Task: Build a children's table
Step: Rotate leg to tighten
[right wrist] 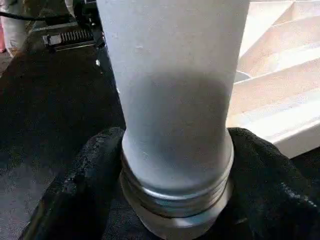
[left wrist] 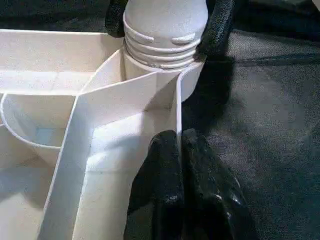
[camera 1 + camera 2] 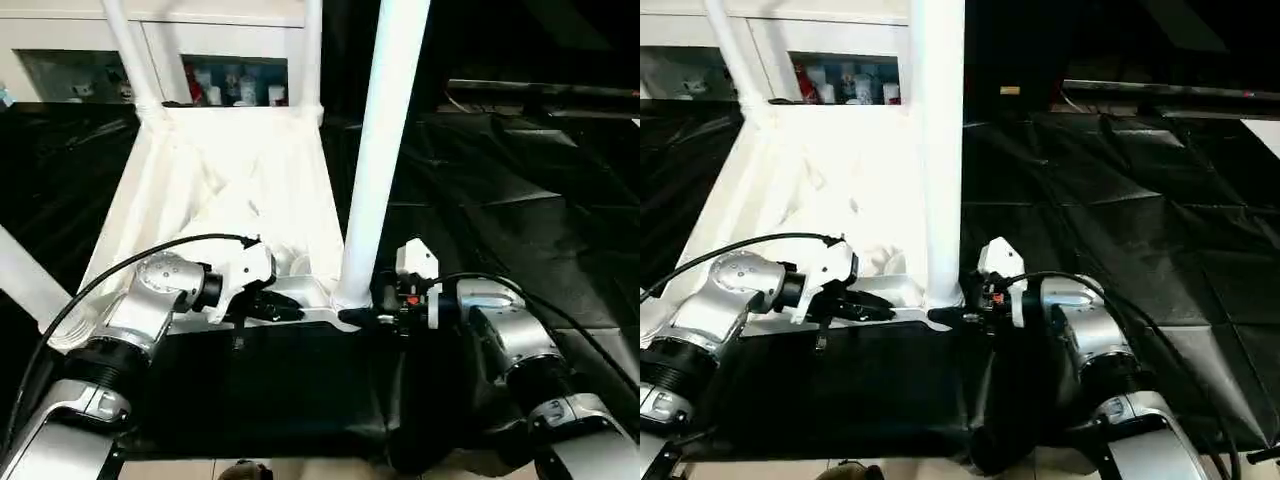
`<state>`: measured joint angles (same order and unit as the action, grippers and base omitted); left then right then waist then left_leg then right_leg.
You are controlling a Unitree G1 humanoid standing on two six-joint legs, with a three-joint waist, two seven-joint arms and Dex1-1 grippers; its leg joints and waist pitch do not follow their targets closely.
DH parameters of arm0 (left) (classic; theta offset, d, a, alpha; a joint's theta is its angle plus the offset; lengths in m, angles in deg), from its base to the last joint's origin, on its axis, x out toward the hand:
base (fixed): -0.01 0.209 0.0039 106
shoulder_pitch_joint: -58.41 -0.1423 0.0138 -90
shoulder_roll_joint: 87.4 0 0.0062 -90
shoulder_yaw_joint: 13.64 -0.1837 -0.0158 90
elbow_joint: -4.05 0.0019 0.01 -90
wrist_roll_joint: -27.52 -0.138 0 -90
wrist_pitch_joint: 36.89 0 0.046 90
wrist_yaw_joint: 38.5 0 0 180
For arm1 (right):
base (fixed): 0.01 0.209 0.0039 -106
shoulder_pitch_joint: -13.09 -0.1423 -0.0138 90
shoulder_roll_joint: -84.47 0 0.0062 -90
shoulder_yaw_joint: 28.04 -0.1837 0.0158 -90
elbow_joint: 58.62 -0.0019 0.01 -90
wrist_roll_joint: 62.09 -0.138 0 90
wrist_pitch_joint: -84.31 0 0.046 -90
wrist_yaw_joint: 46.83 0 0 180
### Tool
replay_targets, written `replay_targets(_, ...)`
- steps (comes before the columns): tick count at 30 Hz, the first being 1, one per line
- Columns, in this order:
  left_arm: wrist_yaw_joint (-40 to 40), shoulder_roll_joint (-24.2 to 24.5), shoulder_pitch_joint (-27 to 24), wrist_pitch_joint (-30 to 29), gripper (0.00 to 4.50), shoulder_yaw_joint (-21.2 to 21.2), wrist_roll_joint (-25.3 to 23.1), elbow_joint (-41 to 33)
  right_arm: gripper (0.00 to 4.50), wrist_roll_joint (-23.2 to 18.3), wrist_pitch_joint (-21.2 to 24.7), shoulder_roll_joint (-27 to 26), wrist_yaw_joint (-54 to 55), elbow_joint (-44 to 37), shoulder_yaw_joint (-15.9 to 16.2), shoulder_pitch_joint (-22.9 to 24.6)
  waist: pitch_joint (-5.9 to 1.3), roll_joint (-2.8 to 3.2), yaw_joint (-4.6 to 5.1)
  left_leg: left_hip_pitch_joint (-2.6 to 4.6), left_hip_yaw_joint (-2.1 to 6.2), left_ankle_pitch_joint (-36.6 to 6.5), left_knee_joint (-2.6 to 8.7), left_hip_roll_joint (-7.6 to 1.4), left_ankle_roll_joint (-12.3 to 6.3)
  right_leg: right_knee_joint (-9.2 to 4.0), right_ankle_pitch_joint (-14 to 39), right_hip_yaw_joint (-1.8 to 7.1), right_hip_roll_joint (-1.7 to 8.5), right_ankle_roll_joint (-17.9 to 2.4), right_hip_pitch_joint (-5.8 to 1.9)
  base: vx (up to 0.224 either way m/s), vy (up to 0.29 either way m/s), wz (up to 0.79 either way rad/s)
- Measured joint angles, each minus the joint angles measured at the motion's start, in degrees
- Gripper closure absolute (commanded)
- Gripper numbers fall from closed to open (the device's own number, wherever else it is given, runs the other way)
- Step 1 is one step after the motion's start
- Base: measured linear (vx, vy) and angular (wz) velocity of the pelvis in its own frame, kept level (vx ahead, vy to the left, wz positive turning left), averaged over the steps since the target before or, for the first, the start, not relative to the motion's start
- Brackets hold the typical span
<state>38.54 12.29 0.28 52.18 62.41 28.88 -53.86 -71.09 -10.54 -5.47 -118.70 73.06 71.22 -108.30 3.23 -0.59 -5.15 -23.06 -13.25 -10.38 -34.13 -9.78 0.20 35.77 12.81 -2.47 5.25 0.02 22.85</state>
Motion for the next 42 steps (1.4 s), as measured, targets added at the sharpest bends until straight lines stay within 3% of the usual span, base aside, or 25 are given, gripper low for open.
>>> replay_targets(8, -5.41, -2.76, 0.27, 0.79, 4.50, -0.39, -1.93, 0.44, 1.74, -0.11, 0.25, -0.63, 5.35, -0.96, -2.12, 2.28, -0.08, 0.14, -0.12, 0.15, 0.00, 0.01, -0.17, 0.00, 0.01, 0.18, -0.04, 0.03, 0.04, -0.05, -0.15, 0.000, 0.000, 0.00)
replay_targets(12, -14.46, -7.70, 2.09, -0.59, 4.50, -0.05, -4.37, 4.06, 1.75, 0.68, 0.25, -3.84, 17.71, 0.52, -5.18, 2.98, -0.12, 0.30, 0.17, 0.56, -0.01, 0.00, -0.13, 0.03, 0.03, 0.11, -0.26, 0.09, 0.04, -0.38, -0.50, -0.013, 0.001, 0.00)
replay_targets(15, -22.94, -12.35, 3.58, -2.86, 4.50, -0.05, -6.77, 6.76, 1.75, 1.81, 0.97, -8.54, 32.68, 1.38, -7.96, 3.53, -0.11, 0.74, 0.98, 1.47, 0.28, -0.02, 0.10, 0.05, 0.07, -0.71, 0.15, -0.12, 0.05, 0.30, -1.03, -0.065, 0.017, -0.07)
replay_targets(21, -28.59, -15.72, 4.33, -4.52, 4.50, -0.14, -8.13, 8.12, 1.75, 3.30, 0.61, -11.64, 43.18, 1.45, -8.97, 3.67, -0.30, 1.08, 1.71, 1.62, 0.39, -0.02, 0.79, 0.60, 0.06, -1.82, 0.18, 0.18, 0.14, 0.34, -1.28, 0.000, 0.000, 0.00)
replay_targets(23, -28.66, -15.99, 4.37, -4.46, 4.50, -0.14, -8.59, 8.14, 1.20, 3.50, 0.16, -11.63, 43.22, 1.45, -9.07, 3.80, -0.30, 1.07, 1.77, 1.62, 0.37, -0.02, 0.75, 0.71, 0.05, -1.88, 0.17, 0.32, 0.18, 0.33, -1.32, 0.000, 0.000, 0.00)
replay_targets(29, -26.87, -15.36, 4.34, -3.96, 4.50, -0.13, -8.74, 7.72, 0.71, 3.01, -0.55, -10.62, 38.95, 1.24, -9.13, 4.11, -0.25, 0.99, 1.76, 1.62, 0.36, -0.02, 0.79, 0.77, 0.03, -1.96, 0.10, 0.35, 0.21, 0.23, -1.33, 0.000, 0.000, 0.00)
replay_targets(35, -16.25, -9.94, 2.56, -2.31, 4.50, -0.51, -6.26, 3.97, 0.71, 0.53, 0.57, -4.77, 21.98, -1.39, -6.33, 4.49, -0.21, 0.92, 1.59, 1.29, 0.37, 0.00, 0.89, 0.71, 0.02, -1.69, -1.20, 0.24, 0.21, -0.26, -1.21, 0.000, 0.000, 0.00)
replay_targets(42, -4.02, -4.60, 1.86, 0.22, 4.50, -1.10, -2.67, 2.86, 0.71, -0.20, 2.01, 0.56, 5.73, -3.68, -1.79, 2.88, -0.21, 0.92, -0.37, 0.67, 0.17, 0.07, 0.56, 0.02, -0.10, -1.17, -0.65, -0.20, -0.06, -0.12, -0.66, 0.024, -0.014, 0.00)
